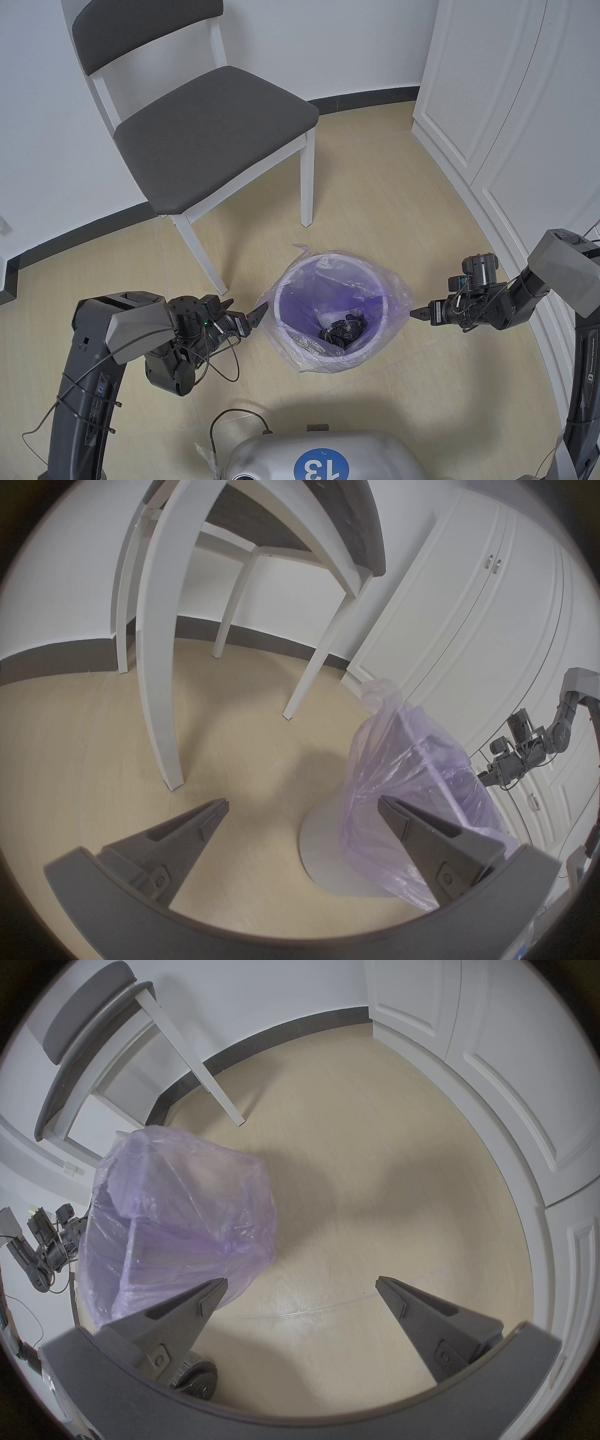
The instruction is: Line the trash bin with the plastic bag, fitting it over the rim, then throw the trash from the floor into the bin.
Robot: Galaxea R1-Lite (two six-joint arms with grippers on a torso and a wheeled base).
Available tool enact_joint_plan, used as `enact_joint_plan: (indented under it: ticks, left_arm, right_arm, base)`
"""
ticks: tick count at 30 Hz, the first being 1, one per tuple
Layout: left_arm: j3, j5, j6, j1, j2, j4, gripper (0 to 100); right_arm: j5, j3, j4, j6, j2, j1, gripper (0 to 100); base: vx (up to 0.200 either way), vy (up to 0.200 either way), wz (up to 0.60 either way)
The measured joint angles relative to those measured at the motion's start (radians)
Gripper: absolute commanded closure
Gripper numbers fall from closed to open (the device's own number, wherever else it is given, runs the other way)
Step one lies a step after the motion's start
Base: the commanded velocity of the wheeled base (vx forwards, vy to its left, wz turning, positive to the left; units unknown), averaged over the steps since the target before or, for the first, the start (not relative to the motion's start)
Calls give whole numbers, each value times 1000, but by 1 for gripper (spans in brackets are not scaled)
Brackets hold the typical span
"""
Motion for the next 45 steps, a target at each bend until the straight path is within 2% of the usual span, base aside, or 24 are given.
enact_joint_plan:
  ticks: [8, 16, 19, 23, 28, 35, 45]
  left_arm:
    - [110, 0, 0, 22, -51, -89, 0]
    - [198, 0, -3, 34, -130, -90, 0]
    - [219, 1, -1, 34, -150, -90, 0]
    - [249, 5, 0, 33, -186, -90, 0]
    - [278, 11, 1, 31, -230, -90, 0]
    - [293, 25, 1, 27, -268, -90, 0]
    - [339, 48, 1, 16, -351, -90, 0]
  right_arm:
    - [0, 44, 2, -1, -96, 9, 0]
    - [0, 58, 3, -9, -206, 108, 0]
    - [-5, 59, 3, -60, -226, 139, 0]
    - [-54, 50, 10, -160, -232, 140, 0]
    - [-119, 9, 23, -235, -173, 93, 0]
    - [-132, -72, 27, -250, -63, 64, 0]
    - [-141, -397, 96, -252, 192, 66, 0]
  base:
    - [0, 0, 0]
    - [0, 0, 0]
    - [0, 0, 0]
    - [0, 0, 0]
    - [0, 0, 0]
    - [0, 0, 0]
    - [0, 0, 0]
